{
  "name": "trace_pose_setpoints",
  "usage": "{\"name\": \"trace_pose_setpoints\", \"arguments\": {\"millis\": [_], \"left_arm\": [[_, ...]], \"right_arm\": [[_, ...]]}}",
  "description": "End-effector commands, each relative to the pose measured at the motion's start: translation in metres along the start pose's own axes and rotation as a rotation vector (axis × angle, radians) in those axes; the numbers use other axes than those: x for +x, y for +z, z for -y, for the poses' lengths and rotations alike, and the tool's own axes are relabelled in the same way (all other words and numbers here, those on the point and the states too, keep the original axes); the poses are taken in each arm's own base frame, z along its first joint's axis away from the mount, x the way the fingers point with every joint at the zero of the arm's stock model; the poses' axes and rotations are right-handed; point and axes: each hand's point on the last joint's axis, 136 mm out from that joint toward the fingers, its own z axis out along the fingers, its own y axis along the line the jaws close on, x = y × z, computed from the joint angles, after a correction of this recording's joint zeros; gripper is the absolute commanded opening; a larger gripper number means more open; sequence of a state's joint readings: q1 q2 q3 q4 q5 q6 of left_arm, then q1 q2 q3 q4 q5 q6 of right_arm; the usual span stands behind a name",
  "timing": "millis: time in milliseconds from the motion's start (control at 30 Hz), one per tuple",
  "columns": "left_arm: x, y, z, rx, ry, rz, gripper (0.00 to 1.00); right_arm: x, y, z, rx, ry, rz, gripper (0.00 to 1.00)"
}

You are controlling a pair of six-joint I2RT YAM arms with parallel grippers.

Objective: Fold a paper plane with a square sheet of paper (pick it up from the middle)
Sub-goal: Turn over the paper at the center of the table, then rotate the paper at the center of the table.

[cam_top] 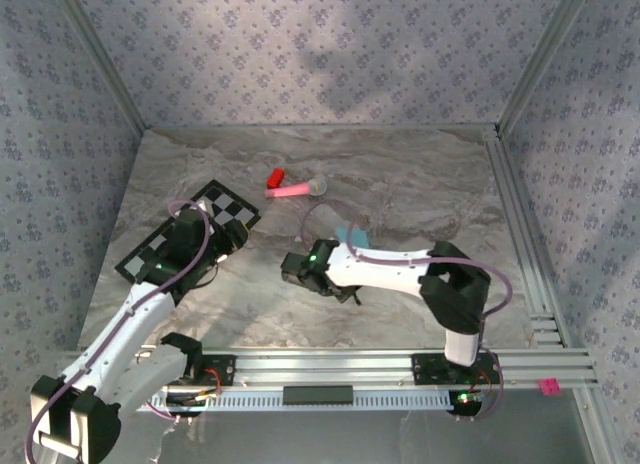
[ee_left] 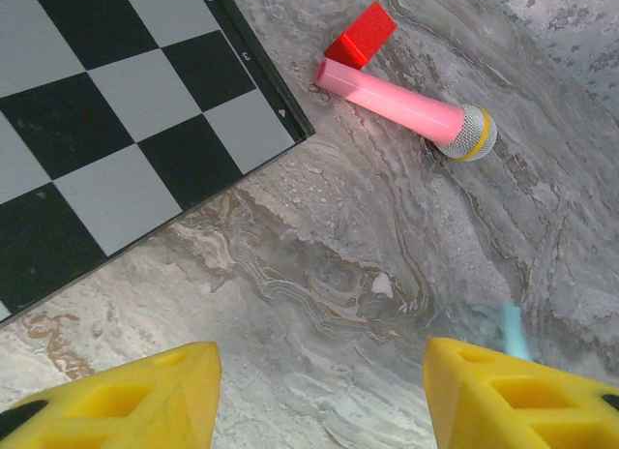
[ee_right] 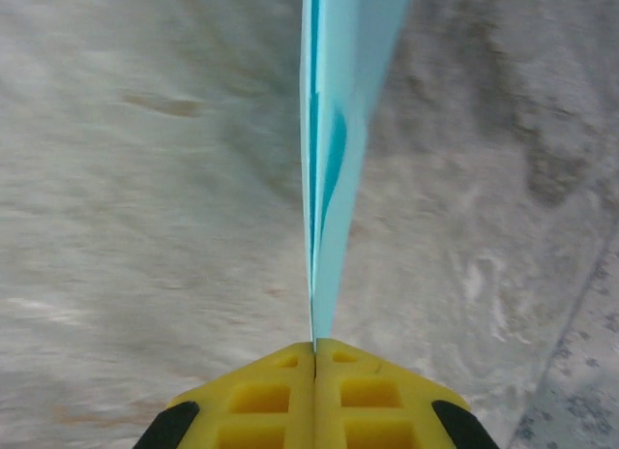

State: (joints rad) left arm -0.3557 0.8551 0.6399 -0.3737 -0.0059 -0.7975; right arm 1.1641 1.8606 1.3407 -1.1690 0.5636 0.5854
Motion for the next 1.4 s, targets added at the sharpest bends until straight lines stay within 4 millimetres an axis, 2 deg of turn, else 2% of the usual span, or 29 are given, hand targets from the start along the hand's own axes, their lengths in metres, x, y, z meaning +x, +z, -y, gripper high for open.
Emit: {"name": "trace_pose_setpoints", "arguments": {"millis": [0,100,167,300,367,467,533,667,767,1067,1367], "left_arm": [[0.000,-0.008,-0.005,-0.011,0.007,0.001,0.58],[0.006,-0.009,-0.005,0.000,0.006,-0.032,0.59],[0.011,-0.009,-0.004,0.013,0.011,-0.060,0.59],[0.026,-0.002,0.002,0.056,0.017,-0.142,0.61],[0.034,0.003,0.005,0.069,0.022,-0.197,0.62],[0.047,0.012,0.012,0.106,0.032,-0.284,0.61],[0.054,0.017,0.019,0.138,0.033,-0.337,0.57],[0.065,0.027,0.033,0.195,0.034,-0.439,0.49],[0.070,0.035,0.037,0.202,0.025,-0.479,0.44],[0.086,0.054,0.054,0.199,0.017,-0.534,0.41],[0.097,0.063,0.067,0.222,0.003,-0.558,0.36]], "right_arm": [[-0.012,-0.005,-0.038,-0.129,-0.018,0.004,0.08],[-0.019,-0.007,-0.060,-0.219,0.007,0.006,0.15],[-0.024,-0.012,-0.067,-0.268,0.028,0.020,0.22],[-0.038,-0.030,-0.069,-0.387,0.096,0.088,0.39],[-0.044,-0.036,-0.065,-0.464,0.154,0.121,0.40],[-0.054,-0.038,-0.050,-0.608,0.274,0.167,0.39],[-0.055,-0.028,-0.041,-0.710,0.375,0.174,0.35],[-0.056,-0.011,-0.030,-0.959,0.558,0.171,0.18],[-0.057,0.001,-0.027,-1.050,0.631,0.156,0.13],[-0.050,0.033,-0.045,-1.063,0.679,0.048,0.10],[-0.031,0.063,-0.066,-0.990,0.847,-0.107,0.10]]}}
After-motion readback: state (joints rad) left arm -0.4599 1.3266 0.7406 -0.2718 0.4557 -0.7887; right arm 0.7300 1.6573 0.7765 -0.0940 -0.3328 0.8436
